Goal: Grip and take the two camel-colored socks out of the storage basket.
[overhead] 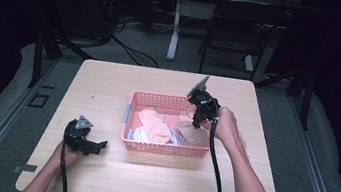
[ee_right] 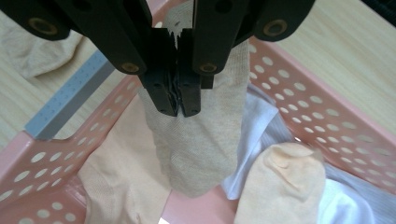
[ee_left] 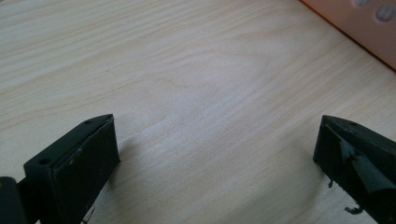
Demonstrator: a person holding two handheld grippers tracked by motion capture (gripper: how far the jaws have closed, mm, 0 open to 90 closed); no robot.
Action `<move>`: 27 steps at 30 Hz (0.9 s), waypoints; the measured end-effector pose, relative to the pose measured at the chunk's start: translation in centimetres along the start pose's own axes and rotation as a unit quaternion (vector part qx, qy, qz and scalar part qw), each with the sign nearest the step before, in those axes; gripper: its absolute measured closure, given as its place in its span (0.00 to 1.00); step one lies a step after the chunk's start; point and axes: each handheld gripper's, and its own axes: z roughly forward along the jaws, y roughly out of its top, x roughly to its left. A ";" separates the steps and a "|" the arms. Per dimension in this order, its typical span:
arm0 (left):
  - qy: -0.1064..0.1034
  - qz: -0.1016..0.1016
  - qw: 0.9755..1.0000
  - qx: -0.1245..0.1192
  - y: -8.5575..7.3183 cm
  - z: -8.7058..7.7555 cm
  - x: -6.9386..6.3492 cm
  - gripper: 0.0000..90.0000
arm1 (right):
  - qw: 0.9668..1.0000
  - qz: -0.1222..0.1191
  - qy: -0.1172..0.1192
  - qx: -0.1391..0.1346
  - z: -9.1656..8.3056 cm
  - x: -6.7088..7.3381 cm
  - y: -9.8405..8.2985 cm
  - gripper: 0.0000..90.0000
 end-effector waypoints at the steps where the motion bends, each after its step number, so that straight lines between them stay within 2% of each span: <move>1: 0.000 0.000 1.000 0.000 0.0 0.0 0.0 0.00 | 1.000 0.000 0.000 0.000 0.0 0.0 0.0 0.97; 2: 0.000 0.000 1.000 0.000 0.0 0.0 0.0 0.00 | 1.000 -0.008 -0.007 0.005 -0.7 0.0 0.2 0.97; 4: 0.000 0.002 1.000 0.000 0.0 0.0 0.0 0.00 | 1.000 -0.004 -0.004 0.001 -1.0 0.1 0.2 0.97; 5: 0.000 0.001 1.000 0.000 0.0 0.0 0.0 0.00 | 1.000 -0.008 -0.008 -0.002 -1.7 0.2 0.3 0.97; 15: 0.000 0.000 1.000 0.000 0.0 0.0 0.0 0.00 | 1.000 -0.027 -0.013 -0.009 -4.6 0.9 0.8 0.97; 20: 0.000 0.001 1.000 0.000 0.0 0.0 0.0 0.00 | 0.999 -0.024 -0.011 -0.019 -5.4 1.0 0.9 0.97; 27: 0.000 0.000 1.000 0.000 0.0 0.0 0.0 0.00 | 0.999 -0.025 -0.017 -0.017 -6.2 0.8 0.7 0.97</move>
